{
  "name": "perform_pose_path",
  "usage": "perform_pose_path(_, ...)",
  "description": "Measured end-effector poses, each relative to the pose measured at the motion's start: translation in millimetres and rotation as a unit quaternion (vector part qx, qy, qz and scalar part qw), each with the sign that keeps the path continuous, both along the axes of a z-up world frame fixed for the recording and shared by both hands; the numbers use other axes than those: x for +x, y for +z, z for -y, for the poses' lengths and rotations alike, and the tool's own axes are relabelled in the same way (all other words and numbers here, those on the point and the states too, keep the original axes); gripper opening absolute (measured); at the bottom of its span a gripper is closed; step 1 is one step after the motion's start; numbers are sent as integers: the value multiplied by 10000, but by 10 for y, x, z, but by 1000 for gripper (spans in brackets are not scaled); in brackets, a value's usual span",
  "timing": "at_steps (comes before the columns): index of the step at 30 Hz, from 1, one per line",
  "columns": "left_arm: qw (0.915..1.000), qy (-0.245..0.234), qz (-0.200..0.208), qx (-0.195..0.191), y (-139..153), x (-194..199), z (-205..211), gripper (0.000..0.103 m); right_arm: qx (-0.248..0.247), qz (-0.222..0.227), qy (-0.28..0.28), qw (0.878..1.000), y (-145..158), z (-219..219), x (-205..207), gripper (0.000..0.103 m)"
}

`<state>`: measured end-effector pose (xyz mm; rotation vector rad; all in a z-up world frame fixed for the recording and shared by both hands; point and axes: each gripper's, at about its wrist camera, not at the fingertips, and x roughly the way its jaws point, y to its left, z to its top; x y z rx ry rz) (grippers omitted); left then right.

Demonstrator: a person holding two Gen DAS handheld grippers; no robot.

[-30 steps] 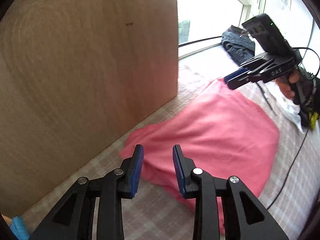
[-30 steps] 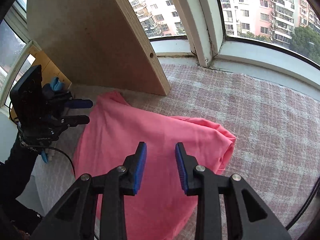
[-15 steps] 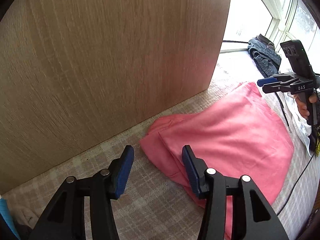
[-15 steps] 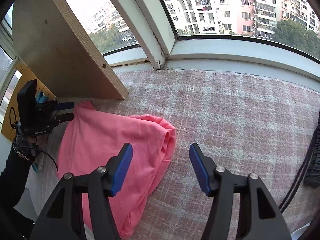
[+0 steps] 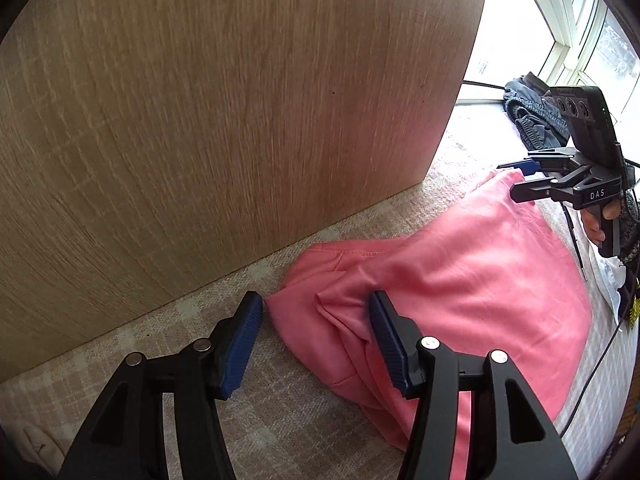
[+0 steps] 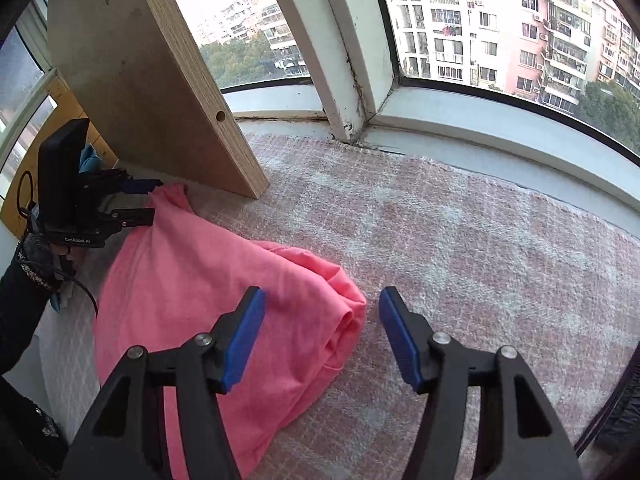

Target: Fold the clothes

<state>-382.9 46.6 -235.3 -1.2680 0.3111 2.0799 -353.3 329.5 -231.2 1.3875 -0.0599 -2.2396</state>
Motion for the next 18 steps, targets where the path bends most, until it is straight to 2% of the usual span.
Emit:
perform_pose_path(3,9999,-6,-85,-121,7,5,-44,55,99,13,85,9999,30,28,4,55)
perform_pose_path(5,9998,-76,-100,-149,-3,27,-88,53,78,57,150,9998,19,28,16,40)
perform_pose_path(7,9997,-151,-120,-139,-5,53,-112,48,46,81,188,9998,29,27,26,37)
perform_pose_path(9,9996,-256,-62,-61,-4,60,-156,36,18,94,201,9998,33,22,28,37)
perform_pose_path(10,9995,-310,-40,-20,-2,63,-166,34,-43,148,208,9997,30,13,21,29)
perform_pose_path(11,9994,-356,-29,22,-8,71,-168,28,-123,218,214,9995,24,6,10,13)
perform_pose_path(14,9988,-466,-62,111,10,87,-233,14,-237,303,195,9991,28,72,-16,10)
perform_pose_path(18,9979,-540,-150,320,231,184,-105,10,-375,174,112,9991,220,69,78,9)
